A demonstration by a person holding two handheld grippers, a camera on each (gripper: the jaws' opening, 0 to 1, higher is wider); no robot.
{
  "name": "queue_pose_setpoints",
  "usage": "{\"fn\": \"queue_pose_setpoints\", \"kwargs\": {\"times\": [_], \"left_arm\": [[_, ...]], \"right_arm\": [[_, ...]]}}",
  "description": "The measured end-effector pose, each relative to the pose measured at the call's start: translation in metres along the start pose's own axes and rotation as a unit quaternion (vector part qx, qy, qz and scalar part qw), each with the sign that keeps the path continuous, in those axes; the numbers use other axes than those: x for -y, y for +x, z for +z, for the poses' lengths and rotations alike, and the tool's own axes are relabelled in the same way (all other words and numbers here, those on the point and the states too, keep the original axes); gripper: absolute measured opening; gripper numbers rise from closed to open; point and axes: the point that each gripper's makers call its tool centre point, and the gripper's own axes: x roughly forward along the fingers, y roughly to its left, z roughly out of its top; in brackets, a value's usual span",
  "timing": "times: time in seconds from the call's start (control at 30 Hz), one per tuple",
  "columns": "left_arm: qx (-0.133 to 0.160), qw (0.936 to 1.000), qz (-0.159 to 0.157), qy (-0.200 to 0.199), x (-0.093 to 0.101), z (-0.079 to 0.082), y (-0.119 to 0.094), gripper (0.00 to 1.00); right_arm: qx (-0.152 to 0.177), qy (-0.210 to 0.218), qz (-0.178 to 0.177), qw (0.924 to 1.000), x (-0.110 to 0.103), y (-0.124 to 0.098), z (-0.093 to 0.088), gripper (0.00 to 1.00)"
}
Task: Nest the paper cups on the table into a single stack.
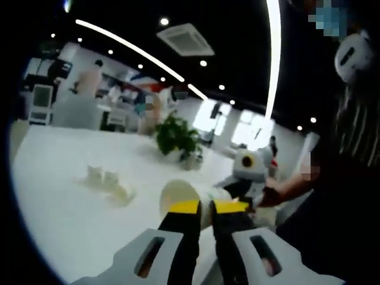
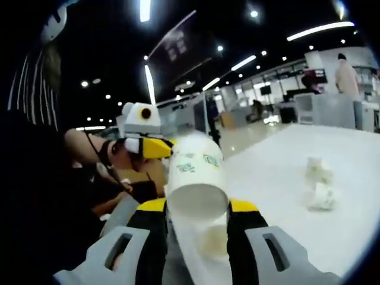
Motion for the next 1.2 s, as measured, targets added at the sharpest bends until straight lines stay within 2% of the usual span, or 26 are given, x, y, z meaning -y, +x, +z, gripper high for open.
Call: {"fn": "queue_pose_setpoints", "kwargs": {"times": [0.13, 0.47, 0.63, 0.77, 0.87, 0.97, 1.1, 1.2], "left_arm": [[-0.007, 0.9999, -0.012, 0.002, 0.005, 0.004, 0.000, 0.03], [-0.047, 0.9978, -0.046, 0.007, 0.019, 0.009, 0.003, 0.00], [-0.054, 0.9971, -0.052, 0.015, 0.025, 0.011, 0.004, 0.00], [-0.074, 0.9951, -0.059, 0.029, 0.030, 0.010, 0.007, 0.00], [-0.087, 0.9933, -0.054, 0.052, 0.028, 0.010, 0.008, 0.00], [-0.094, 0.9925, -0.055, 0.055, 0.029, 0.011, 0.010, 0.00], [-0.099, 0.9913, -0.051, 0.070, 0.027, 0.015, 0.010, 0.00], [-0.104, 0.9902, -0.050, 0.079, 0.026, 0.016, 0.010, 0.00]], "right_arm": [[0.003, -0.004, 0.004, 1.0000, -0.002, 0.000, 0.002, 0.35], [0.005, -0.009, 0.004, 0.9999, -0.002, 0.001, 0.000, 0.33], [0.014, -0.005, 0.003, 0.9999, 0.000, 0.001, 0.002, 0.30], [0.017, -0.010, 0.000, 0.9998, 0.001, 0.002, 0.002, 0.27], [0.021, -0.006, -0.003, 0.9998, 0.002, 0.003, 0.000, 0.30], [0.019, 0.001, -0.016, 0.9997, 0.007, 0.002, -0.003, 0.37], [0.015, 0.003, -0.026, 0.9996, 0.014, -0.004, -0.008, 0.39], [0.013, -0.001, -0.048, 0.9988, 0.024, -0.013, -0.008, 0.41]]}}
